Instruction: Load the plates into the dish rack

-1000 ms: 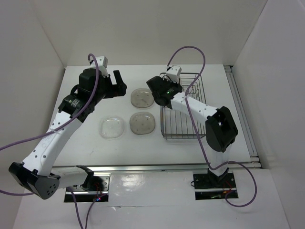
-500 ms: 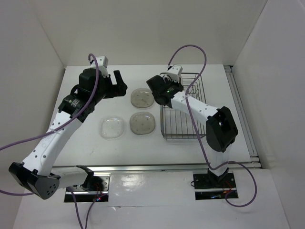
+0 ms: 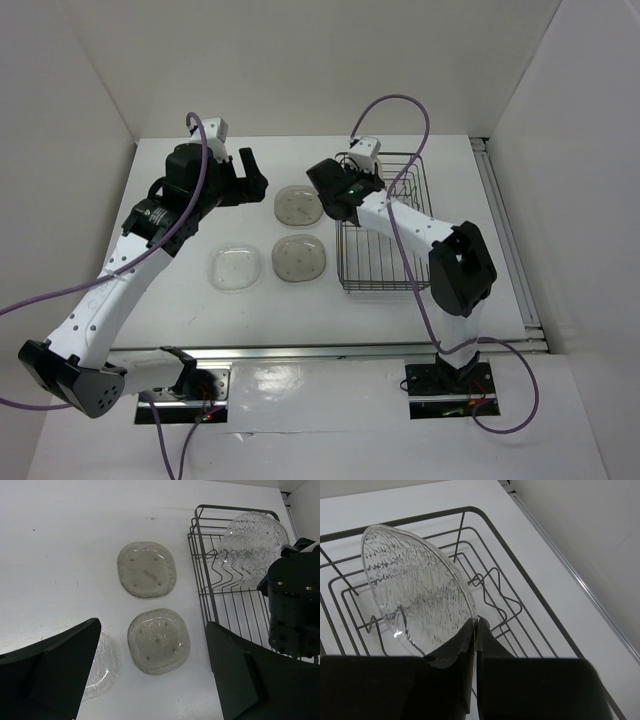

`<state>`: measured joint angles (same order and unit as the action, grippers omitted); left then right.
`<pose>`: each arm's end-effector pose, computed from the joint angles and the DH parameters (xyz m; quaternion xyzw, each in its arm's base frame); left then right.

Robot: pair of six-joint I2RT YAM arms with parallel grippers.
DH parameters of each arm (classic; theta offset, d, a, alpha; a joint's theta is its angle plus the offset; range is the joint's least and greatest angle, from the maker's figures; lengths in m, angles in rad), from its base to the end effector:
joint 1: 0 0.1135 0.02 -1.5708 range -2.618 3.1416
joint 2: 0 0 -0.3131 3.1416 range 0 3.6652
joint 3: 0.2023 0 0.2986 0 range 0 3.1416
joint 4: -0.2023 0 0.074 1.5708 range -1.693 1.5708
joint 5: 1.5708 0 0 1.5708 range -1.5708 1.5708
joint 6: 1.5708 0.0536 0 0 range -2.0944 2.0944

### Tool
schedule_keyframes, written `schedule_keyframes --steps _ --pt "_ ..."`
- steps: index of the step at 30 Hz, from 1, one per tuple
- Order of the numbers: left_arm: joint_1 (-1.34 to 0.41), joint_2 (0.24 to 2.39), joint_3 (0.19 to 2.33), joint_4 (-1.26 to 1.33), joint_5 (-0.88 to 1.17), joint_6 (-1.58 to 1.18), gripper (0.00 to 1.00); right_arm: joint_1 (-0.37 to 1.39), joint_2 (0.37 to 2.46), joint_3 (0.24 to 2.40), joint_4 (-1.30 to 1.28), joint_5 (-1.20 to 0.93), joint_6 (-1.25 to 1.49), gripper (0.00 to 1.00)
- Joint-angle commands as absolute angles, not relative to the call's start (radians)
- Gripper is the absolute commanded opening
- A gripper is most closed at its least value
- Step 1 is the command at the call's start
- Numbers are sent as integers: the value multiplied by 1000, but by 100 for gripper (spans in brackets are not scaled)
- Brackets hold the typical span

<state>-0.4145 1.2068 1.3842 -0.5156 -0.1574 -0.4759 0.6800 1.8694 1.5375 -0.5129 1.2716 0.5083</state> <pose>0.2831 -0.1154 0.4746 -0.0704 0.8117 -0.1902 0.5477 0.3960 0.2543 0.3070 0.1456 0.7675 -0.3001 0.5475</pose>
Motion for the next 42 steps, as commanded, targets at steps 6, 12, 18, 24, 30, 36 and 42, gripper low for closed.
schedule_keyframes --steps 6,12,18,24,30,36,42 --pt "-410 1180 1393 -476 -149 -469 100 675 1934 1595 -472 1272 535 0" --pt "-410 1180 1393 -476 -149 -469 100 675 1968 1623 -494 1250 554 6" --pt "-410 1180 1393 -476 -149 -469 100 686 1977 1623 -494 1250 554 35" --pt "-410 1189 1393 -476 -158 -469 100 686 2008 1632 -483 1220 554 38" --pt "-410 1218 1384 -476 -169 -479 100 654 2008 1632 -423 1147 514 62" --pt "-410 1218 1373 -457 -169 -479 100 653 1928 1595 -342 1069 459 82" --pt "-399 1360 1344 -400 -89 -466 100 666 1628 1461 -247 925 396 95"
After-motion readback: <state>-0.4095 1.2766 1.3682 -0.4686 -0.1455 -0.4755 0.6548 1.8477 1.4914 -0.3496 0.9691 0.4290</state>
